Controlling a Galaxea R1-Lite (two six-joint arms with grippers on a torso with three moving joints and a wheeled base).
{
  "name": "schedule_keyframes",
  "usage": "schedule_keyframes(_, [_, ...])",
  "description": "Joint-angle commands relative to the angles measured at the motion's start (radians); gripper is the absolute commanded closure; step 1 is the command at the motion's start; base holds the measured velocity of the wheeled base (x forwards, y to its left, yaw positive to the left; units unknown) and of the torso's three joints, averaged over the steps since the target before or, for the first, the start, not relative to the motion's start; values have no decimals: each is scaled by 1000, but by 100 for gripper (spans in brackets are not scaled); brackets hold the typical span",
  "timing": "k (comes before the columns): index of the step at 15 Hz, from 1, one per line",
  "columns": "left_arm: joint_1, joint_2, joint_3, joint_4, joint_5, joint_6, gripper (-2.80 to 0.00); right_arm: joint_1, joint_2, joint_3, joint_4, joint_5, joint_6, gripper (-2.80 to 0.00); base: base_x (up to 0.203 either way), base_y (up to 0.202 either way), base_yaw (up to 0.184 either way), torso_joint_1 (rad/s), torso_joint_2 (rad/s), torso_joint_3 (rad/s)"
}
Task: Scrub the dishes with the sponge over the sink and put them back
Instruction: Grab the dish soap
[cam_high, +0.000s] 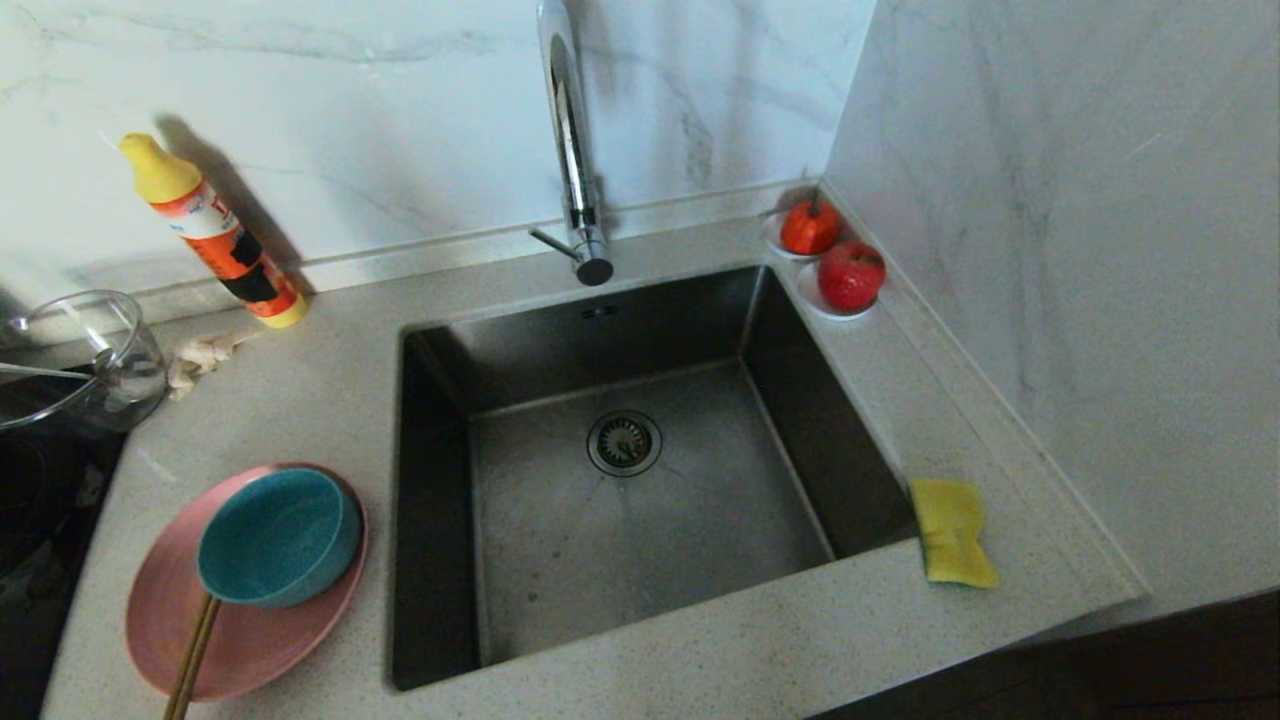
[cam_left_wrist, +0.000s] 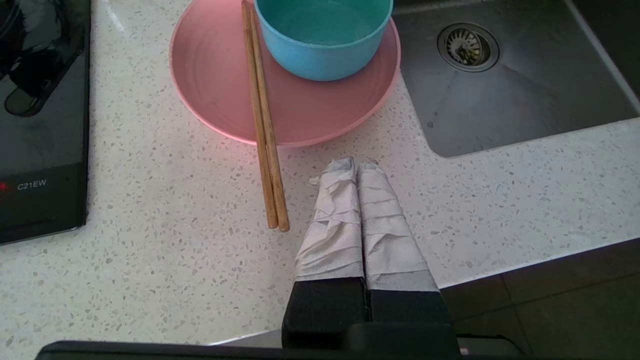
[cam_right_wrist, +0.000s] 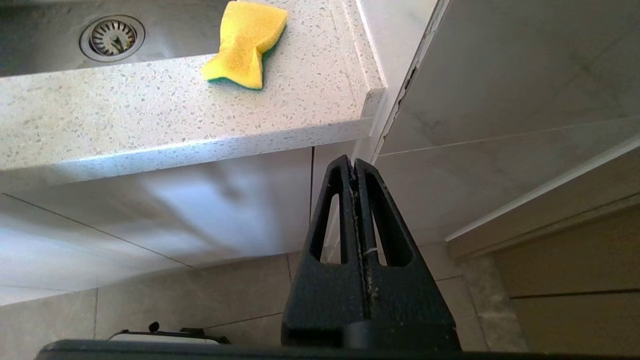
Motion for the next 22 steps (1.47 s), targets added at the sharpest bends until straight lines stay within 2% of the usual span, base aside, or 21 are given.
schedule_keyframes(1, [0,0,0,0,2,0,0,0,0,0,-2,0,2,0,0,0,0,0,0,0])
schedule_keyframes(16, [0,-2,-7,-18,9,-1,0,0,-4,2,-4,-1,7,0,0,0,0,0,0,0])
schedule_keyframes(18, [0,0,-87,-48,34,-3,0,-1,-4,2,-4,-1,7,0,0,0,0,0,0,0])
schedule_keyframes(20, [0,10,-188,-26,47,2,0,0,-4,2,-4,-1,8,0,0,0,0,0,0,0])
schedule_keyframes(22, [0,101,-274,-13,60,0,0,0,-4,2,-4,-1,8,0,0,0,0,0,0,0])
